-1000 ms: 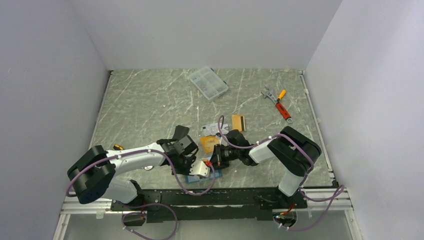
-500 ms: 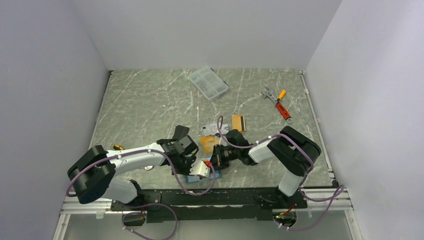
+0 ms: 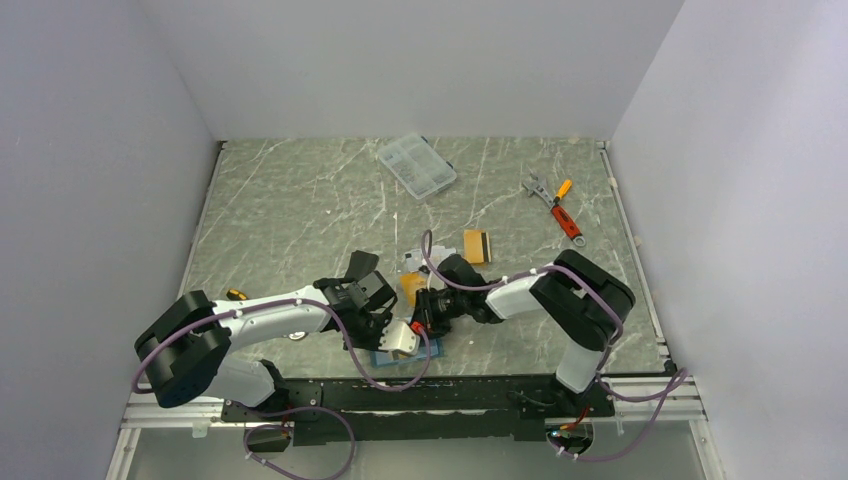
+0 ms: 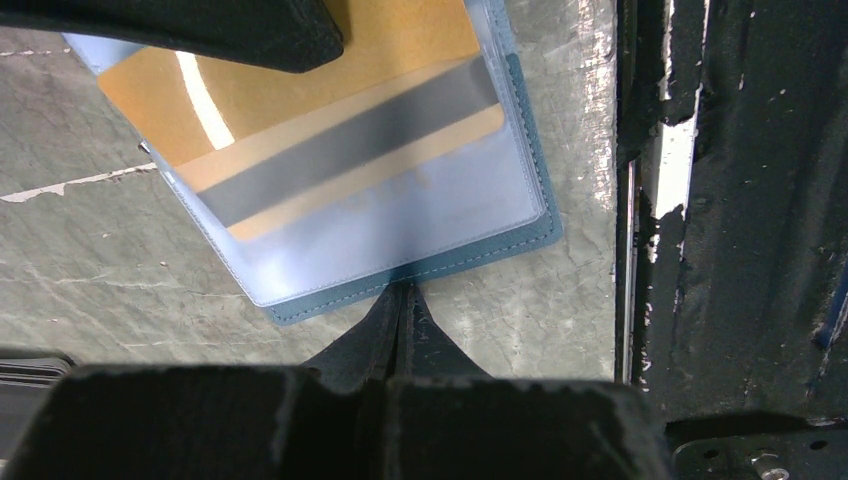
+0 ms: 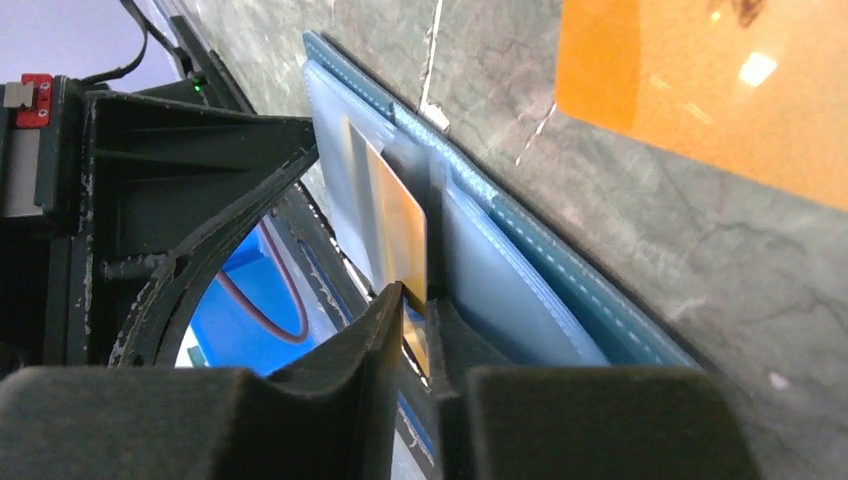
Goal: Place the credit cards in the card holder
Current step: Insert the credit card into the card holder.
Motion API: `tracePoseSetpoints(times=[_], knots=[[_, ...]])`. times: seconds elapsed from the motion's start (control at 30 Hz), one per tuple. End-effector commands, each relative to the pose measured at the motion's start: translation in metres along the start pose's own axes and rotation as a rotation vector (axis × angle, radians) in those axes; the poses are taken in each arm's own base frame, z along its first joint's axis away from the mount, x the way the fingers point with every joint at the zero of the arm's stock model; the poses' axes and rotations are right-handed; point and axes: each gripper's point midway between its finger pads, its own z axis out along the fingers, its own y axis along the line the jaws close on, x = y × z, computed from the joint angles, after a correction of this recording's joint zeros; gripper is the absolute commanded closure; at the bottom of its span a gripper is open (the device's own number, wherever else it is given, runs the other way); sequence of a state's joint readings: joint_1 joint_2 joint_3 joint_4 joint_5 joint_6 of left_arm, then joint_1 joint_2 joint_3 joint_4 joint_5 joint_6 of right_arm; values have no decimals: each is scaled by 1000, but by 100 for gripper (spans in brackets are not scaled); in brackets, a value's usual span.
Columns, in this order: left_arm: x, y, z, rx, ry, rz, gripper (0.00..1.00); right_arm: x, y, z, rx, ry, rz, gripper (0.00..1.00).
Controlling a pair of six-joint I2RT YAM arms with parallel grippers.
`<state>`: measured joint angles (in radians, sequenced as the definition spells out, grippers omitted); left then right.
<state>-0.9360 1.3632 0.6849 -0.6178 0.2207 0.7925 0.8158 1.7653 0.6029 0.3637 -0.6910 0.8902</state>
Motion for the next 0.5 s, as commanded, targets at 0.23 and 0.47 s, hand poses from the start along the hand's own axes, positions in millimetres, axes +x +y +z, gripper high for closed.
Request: tracePoseSetpoints(times=[0.23, 0.47], knots=[[4, -2, 3, -9, 5, 39, 100, -1, -30, -34, 311, -71, -21, 57], [0, 3, 1, -24, -7, 41, 100, -4, -24, -29, 299, -85, -28, 65]])
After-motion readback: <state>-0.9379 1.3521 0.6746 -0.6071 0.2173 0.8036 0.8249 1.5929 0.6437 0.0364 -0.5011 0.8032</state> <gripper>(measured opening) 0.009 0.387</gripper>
